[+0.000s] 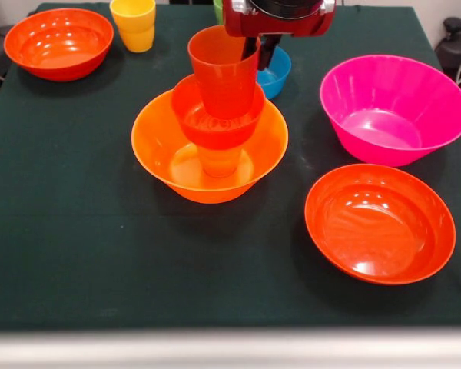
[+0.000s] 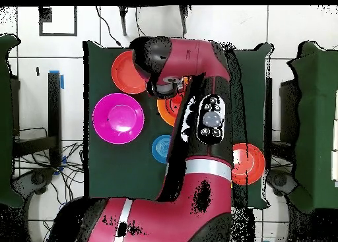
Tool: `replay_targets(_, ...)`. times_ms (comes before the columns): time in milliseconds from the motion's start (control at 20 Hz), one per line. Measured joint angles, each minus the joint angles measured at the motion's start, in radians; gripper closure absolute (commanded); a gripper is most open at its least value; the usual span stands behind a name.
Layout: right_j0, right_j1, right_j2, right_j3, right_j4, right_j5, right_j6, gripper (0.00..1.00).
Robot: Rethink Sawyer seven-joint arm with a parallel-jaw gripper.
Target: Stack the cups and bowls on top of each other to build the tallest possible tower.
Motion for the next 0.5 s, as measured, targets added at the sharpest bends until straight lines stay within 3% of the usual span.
replay_targets(500,0.0,0.0,-0.006,0.0,0.0,0.0,0.0,1.0)
